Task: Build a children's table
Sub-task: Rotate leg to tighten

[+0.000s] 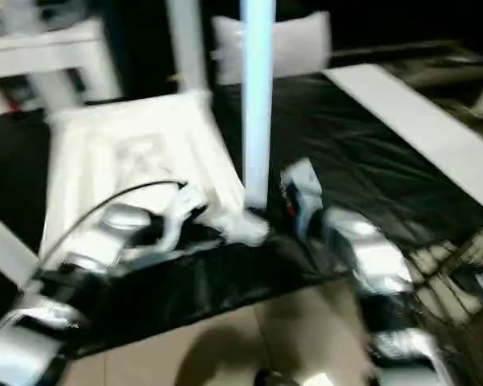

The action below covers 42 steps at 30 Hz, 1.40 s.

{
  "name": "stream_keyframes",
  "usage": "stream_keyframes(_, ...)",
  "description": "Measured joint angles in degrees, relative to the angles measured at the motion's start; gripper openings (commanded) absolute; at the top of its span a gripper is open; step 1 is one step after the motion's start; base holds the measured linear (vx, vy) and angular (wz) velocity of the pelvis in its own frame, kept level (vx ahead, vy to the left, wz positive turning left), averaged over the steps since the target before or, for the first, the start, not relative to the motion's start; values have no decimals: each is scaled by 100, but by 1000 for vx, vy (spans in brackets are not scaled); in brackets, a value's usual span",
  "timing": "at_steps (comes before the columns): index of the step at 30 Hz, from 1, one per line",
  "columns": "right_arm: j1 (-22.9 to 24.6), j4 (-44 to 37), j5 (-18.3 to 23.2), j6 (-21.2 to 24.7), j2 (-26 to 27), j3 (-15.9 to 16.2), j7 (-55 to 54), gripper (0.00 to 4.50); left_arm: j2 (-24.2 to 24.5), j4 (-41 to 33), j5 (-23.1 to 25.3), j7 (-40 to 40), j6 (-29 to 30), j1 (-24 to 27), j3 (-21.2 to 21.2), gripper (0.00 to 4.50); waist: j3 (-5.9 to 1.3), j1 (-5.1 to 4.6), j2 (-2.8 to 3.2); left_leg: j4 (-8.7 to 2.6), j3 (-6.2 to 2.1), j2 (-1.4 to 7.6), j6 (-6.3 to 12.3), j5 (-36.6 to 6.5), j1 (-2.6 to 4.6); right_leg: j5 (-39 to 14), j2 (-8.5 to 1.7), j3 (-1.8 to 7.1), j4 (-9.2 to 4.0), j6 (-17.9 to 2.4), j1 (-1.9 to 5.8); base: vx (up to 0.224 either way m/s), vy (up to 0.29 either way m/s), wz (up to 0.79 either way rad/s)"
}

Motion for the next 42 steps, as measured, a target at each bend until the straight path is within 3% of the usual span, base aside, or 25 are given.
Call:
stream_keyframes(2,-106,128,-78,-87,121,-55,-312,249,-144,77,13,324,31,-81,23,0,0,-64,18,-8,-10,8,0,0,-20,1,3,-15,-29,1,2,0,0,0)
stream_keyframes(6,-128,309,-98,-400,407,-259,-673,293,-336,80,79,711,73,-121,69,0,-3,-144,29,-17,-15,-23,22,-18,-35,5,-21,7,-24,5,-2,0,0,0)
stream_keyframes(14,84,181,-103,-783,191,-119,-318,353,-182,47,61,402,-63,-141,-14,0,-4,-55,29,-27,-13,-43,77,-30,-41,8,-68,45,56,2,-44,0,0,0)
stream_keyframes(18,404,-185,-23,-880,-188,-50,312,393,75,47,4,-100,-311,-129,-110,0,-4,145,30,-6,-7,-40,78,-27,-86,-1,-69,57,117,-14,-112,0,0,0)
stream_keyframes(22,850,-633,186,-895,-739,4,1106,435,457,51,-50,-758,-663,-63,-228,0,-3,364,30,9,1,-36,83,-22,-78,1,-67,64,135,-24,-113,0,0,0)
stream_keyframes(29,1527,-1206,473,-866,-1533,-5,2094,447,1287,85,-54,-2219,-1485,24,-514,0,-2,646,26,37,12,-41,77,-21,-56,1,-68,100,149,-21,-95,0,0,0)
stream_keyframes(33,1768,-1502,607,-706,-1740,-16,2331,447,1461,418,-55,-2831,-2301,16,-645,0,0,814,20,37,22,-58,77,-22,-7,1,-65,153,150,-10,-71,0,0,0)
stream_keyframes(37,1839,-1629,789,-575,-1704,-55,2290,447,1341,760,-51,-3023,-2717,-111,-684,0,0,863,20,38,31,-70,64,-29,9,0,-67,181,147,0,-63,0,0,0)
stream_keyframes(42,2060,-1731,829,-583,-1640,-179,2129,447,1255,1178,54,-2701,-3034,-317,-700,0,3,817,16,34,37,-59,51,-37,-5,1,-56,174,147,2,-58,0,0,0)
